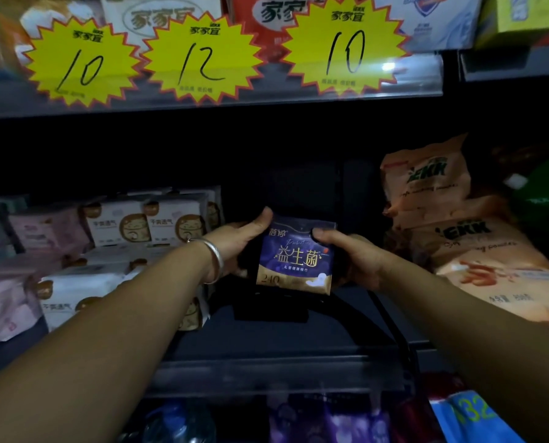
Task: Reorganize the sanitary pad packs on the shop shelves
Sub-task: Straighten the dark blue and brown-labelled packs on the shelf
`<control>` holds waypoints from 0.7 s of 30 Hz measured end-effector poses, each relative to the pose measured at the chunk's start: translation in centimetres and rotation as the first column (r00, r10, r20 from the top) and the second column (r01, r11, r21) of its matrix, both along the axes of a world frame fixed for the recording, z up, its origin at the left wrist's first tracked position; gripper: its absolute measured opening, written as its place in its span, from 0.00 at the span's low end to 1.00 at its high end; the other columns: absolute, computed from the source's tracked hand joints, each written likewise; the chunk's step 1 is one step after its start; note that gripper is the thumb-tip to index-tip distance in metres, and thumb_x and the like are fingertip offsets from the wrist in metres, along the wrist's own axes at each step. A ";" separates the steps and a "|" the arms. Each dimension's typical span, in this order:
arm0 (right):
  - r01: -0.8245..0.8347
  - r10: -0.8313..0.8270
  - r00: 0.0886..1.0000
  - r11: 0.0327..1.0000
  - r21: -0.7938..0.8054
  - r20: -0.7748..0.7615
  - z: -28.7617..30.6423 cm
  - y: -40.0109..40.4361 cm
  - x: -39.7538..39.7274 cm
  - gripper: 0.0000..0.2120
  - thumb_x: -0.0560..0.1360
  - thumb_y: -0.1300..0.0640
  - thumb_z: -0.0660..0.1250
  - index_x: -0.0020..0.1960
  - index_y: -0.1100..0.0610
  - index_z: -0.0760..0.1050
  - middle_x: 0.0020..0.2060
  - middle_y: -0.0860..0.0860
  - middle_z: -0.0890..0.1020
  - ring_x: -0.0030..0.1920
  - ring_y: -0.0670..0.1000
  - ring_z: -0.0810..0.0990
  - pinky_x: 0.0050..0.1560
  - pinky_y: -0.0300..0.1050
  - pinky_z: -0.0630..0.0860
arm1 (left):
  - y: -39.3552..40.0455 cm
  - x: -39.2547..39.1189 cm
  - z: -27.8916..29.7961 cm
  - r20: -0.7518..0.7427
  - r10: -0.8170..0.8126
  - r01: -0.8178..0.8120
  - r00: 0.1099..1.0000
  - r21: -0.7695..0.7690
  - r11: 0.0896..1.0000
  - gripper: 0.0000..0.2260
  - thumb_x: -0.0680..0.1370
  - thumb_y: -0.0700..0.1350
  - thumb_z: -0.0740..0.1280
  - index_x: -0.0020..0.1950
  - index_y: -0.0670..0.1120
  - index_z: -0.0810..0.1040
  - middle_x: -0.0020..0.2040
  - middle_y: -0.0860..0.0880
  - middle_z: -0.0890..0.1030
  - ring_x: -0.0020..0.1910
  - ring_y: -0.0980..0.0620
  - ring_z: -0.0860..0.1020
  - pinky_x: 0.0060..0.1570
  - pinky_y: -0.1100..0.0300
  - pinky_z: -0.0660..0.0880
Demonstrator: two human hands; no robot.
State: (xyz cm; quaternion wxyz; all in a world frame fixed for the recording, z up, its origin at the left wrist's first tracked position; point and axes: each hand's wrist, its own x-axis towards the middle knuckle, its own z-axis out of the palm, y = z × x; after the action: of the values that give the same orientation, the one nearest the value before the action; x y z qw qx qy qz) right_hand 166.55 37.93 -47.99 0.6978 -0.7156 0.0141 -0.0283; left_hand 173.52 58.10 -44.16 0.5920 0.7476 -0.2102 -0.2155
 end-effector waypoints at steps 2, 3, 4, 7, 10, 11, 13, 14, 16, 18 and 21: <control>0.063 -0.057 0.996 0.994 -0.092 0.071 0.1 0.4 0.2 0.20 0.63 0.46 0.73 0.51 0.56 0.79 0.42 0.53 0.85 0.43 0.53 0.84 0.45 0.52 0.81 | -0.2 0.4 -0.2 0.026 0.008 -0.009 1.000 0.027 1.000 0.41 0.58 0.71 0.68 0.65 0.51 0.73 0.59 0.49 0.80 0.58 0.47 0.79 0.59 0.42 0.73; 0.125 -0.100 0.985 0.974 -0.189 0.138 0.1 0.5 0.6 0.24 0.64 0.48 0.76 0.57 0.55 0.77 0.47 0.51 0.84 0.48 0.53 0.83 0.50 0.51 0.80 | -0.3 0.5 -0.3 0.054 0.021 -0.023 0.998 0.040 0.999 0.40 0.58 0.71 0.68 0.65 0.51 0.72 0.60 0.50 0.79 0.58 0.49 0.78 0.59 0.43 0.74; 0.207 -0.138 0.964 0.927 -0.312 0.229 0.1 0.8 0.9 0.29 0.64 0.48 0.77 0.61 0.54 0.73 0.53 0.49 0.82 0.53 0.51 0.81 0.54 0.47 0.78 | -0.5 0.5 -0.3 0.077 0.039 -0.042 0.996 0.044 0.998 0.38 0.60 0.70 0.67 0.65 0.52 0.72 0.61 0.51 0.78 0.58 0.50 0.77 0.57 0.44 0.75; 0.466 -0.181 0.867 0.626 -0.626 0.464 0.1 1.6 1.6 0.45 0.57 0.39 0.76 0.69 0.49 0.64 0.61 0.48 0.73 0.63 0.50 0.71 0.63 0.51 0.71 | -1.1 0.4 -0.2 0.102 0.123 -0.132 0.987 0.095 0.987 0.32 0.65 0.69 0.65 0.63 0.51 0.73 0.60 0.51 0.77 0.58 0.50 0.76 0.55 0.48 0.77; 0.511 -0.200 0.859 0.371 -0.775 0.471 0.1 2.8 1.0 0.51 0.60 0.39 0.74 0.75 0.51 0.53 0.67 0.51 0.65 0.68 0.55 0.61 0.65 0.61 0.65 | -1.9 -0.3 0.0 0.086 0.096 -0.108 0.992 0.155 0.982 0.29 0.67 0.67 0.65 0.63 0.52 0.71 0.57 0.51 0.77 0.54 0.50 0.75 0.52 0.49 0.74; 0.515 -0.188 0.857 0.297 -0.804 0.479 0.1 3.3 0.9 0.52 0.61 0.40 0.74 0.76 0.53 0.50 0.68 0.51 0.64 0.68 0.56 0.59 0.65 0.62 0.64 | -2.2 -0.5 -0.1 0.075 0.077 -0.089 0.994 0.170 0.981 0.29 0.67 0.67 0.66 0.63 0.53 0.69 0.57 0.50 0.76 0.54 0.48 0.75 0.52 0.48 0.74; 0.536 -0.155 0.844 0.208 -0.818 0.514 0.2 4.2 0.5 0.53 0.63 0.41 0.73 0.77 0.55 0.47 0.69 0.52 0.62 0.68 0.56 0.58 0.65 0.62 0.62 | -2.8 -0.7 -0.3 0.058 0.070 -0.078 0.996 0.162 0.984 0.29 0.66 0.63 0.70 0.62 0.52 0.68 0.56 0.48 0.77 0.54 0.46 0.76 0.50 0.45 0.76; 0.534 -0.123 0.846 0.188 -0.824 0.520 0.2 4.4 0.4 0.53 0.63 0.41 0.73 0.77 0.55 0.47 0.70 0.52 0.61 0.69 0.56 0.57 0.65 0.62 0.61 | -3.0 -0.6 -0.5 0.039 0.087 -0.091 0.995 0.117 0.989 0.30 0.66 0.59 0.73 0.63 0.50 0.68 0.56 0.47 0.78 0.53 0.45 0.78 0.48 0.45 0.77; 0.481 -0.050 0.874 0.216 -0.849 0.483 0.6 4.2 0.0 0.54 0.63 0.39 0.74 0.77 0.55 0.47 0.71 0.51 0.59 0.70 0.55 0.56 0.68 0.59 0.59 | -3.0 0.1 -0.9 -0.018 0.142 -0.142 0.990 -0.006 0.990 0.29 0.67 0.50 0.76 0.65 0.49 0.70 0.51 0.46 0.80 0.47 0.45 0.80 0.44 0.45 0.78; 0.440 -0.056 0.886 0.414 -0.797 0.460 0.8 3.2 -0.1 0.50 0.63 0.41 0.75 0.76 0.54 0.53 0.71 0.51 0.60 0.71 0.53 0.57 0.70 0.51 0.59 | -2.4 0.6 -1.3 -0.032 0.170 -0.172 0.985 -0.066 0.983 0.25 0.69 0.44 0.75 0.64 0.48 0.72 0.48 0.45 0.81 0.43 0.46 0.80 0.42 0.47 0.79; 0.350 -0.304 0.935 0.880 -0.321 0.185 1.0 1.5 0.0 0.37 0.69 0.35 0.67 0.71 0.52 0.64 0.68 0.53 0.69 0.66 0.55 0.70 0.64 0.51 0.70 | -1.5 1.1 -1.8 -0.002 0.145 -0.143 0.989 -0.159 0.977 0.31 0.69 0.39 0.74 0.69 0.48 0.67 0.55 0.46 0.79 0.47 0.48 0.79 0.40 0.52 0.79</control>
State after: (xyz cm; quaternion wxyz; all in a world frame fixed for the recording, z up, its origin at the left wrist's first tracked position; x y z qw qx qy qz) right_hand 166.55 39.44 -47.02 0.5446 -0.8116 0.0841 -0.1941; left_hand 174.61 56.64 -45.96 0.6628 0.7123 -0.1750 -0.1509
